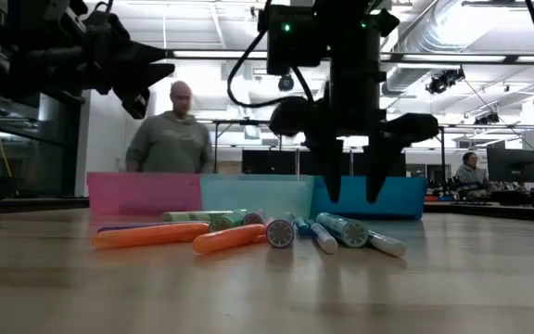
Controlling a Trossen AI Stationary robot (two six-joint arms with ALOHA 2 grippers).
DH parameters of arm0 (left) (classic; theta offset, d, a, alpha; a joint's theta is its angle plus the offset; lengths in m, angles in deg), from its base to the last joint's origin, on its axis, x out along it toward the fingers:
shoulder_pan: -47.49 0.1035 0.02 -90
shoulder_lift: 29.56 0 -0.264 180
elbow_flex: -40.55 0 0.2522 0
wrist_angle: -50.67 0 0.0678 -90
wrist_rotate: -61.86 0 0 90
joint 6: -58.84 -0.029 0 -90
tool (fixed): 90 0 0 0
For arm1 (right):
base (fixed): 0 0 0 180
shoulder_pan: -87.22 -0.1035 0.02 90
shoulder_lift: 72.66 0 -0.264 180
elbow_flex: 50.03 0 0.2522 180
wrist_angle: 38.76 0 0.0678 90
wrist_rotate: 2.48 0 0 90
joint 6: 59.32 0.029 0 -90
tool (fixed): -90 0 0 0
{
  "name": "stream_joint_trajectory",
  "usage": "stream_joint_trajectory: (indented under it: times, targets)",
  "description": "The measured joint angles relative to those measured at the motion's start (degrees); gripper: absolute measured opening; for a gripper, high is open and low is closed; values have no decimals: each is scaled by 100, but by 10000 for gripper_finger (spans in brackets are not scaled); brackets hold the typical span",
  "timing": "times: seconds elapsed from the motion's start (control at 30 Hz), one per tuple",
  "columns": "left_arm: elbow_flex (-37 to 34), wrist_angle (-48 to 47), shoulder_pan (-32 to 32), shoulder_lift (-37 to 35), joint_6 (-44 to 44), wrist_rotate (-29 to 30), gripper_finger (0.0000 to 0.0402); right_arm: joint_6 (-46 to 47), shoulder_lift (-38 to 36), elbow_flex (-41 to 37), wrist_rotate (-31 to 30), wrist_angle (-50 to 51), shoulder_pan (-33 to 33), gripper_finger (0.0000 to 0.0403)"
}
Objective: Pick & Place Markers
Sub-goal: Put the brown highlighter into the blue bin
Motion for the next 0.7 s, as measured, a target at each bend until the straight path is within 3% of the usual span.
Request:
stream_joint_trajectory:
  times: [0.7]
  targets:
    - [0,-71,0,0,-307,118,111,591,181,-243,21,-785,80,208]
